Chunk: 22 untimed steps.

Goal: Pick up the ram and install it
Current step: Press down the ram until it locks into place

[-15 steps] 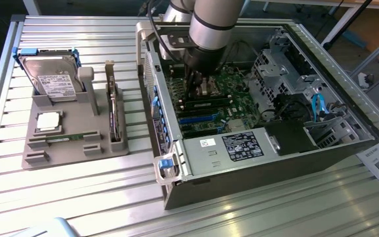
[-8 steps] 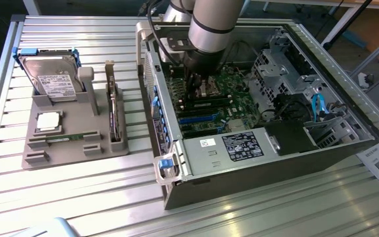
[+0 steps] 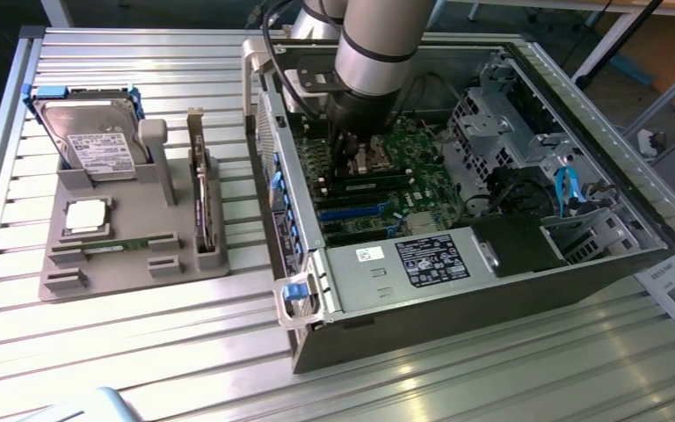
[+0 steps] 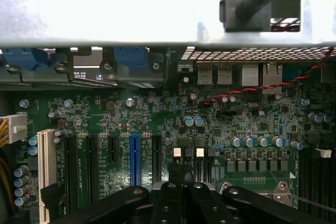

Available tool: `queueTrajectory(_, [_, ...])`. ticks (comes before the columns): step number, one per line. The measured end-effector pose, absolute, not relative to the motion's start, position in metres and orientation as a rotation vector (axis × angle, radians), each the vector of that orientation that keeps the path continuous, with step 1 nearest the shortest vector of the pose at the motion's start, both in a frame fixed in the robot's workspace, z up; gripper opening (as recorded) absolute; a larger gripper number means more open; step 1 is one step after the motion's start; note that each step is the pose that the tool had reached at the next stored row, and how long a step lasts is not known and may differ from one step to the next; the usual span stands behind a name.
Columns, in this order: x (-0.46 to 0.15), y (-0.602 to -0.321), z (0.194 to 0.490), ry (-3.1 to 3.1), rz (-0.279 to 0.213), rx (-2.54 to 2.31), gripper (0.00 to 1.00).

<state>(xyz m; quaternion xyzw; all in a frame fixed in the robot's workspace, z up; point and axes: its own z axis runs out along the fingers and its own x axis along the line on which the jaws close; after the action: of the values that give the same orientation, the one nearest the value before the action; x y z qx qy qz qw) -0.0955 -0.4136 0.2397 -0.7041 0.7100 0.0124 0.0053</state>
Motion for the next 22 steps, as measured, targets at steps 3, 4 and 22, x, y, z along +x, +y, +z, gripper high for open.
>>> queueTrajectory(3, [-0.0955,-0.4136,0.2396,2.223,0.039,-2.204,0.10])
queueTrajectory(4, [-0.0955,-0.4136,0.2396,2.223,0.039,-2.204,0.10])
queueTrajectory(22, [-0.0955,-0.4136,0.2347,2.223,0.039,-2.204,0.10])
